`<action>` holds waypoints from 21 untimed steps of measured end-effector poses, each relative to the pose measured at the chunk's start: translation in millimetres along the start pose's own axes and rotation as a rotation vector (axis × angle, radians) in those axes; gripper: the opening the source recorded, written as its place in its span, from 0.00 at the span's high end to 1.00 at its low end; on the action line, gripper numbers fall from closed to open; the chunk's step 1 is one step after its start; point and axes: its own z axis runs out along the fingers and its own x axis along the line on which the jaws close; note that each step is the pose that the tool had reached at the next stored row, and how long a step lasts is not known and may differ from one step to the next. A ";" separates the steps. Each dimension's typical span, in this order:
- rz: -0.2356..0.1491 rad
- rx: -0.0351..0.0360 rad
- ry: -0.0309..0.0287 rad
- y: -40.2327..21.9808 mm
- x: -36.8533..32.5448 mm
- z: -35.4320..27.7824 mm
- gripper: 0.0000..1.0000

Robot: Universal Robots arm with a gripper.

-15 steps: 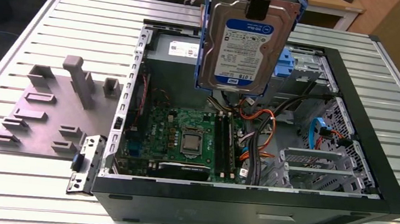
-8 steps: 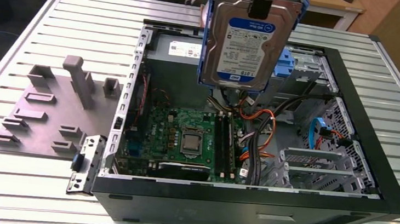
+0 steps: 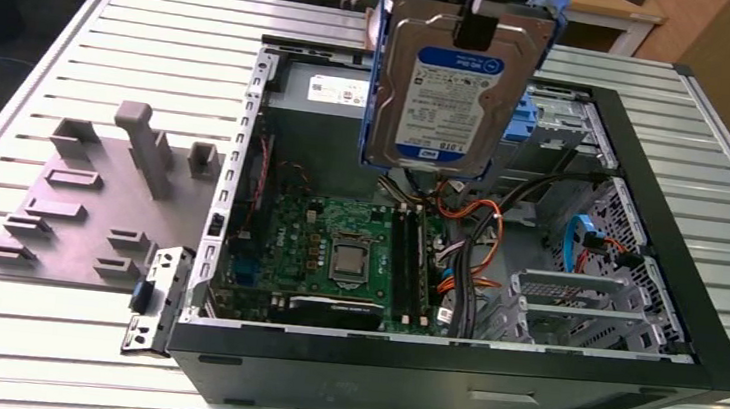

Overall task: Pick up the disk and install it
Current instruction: 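Pick up the disk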

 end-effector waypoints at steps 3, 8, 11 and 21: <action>0.000 0.0000 -0.0001 -0.7 12.4 1.4 0.65; 0.000 0.0000 -0.0003 -1.7 30.7 3.7 0.65; 0.000 0.0000 -0.0003 -1.8 34.1 4.1 0.65; 0.000 -0.0015 -0.0002 -27.2 34.1 4.9 0.65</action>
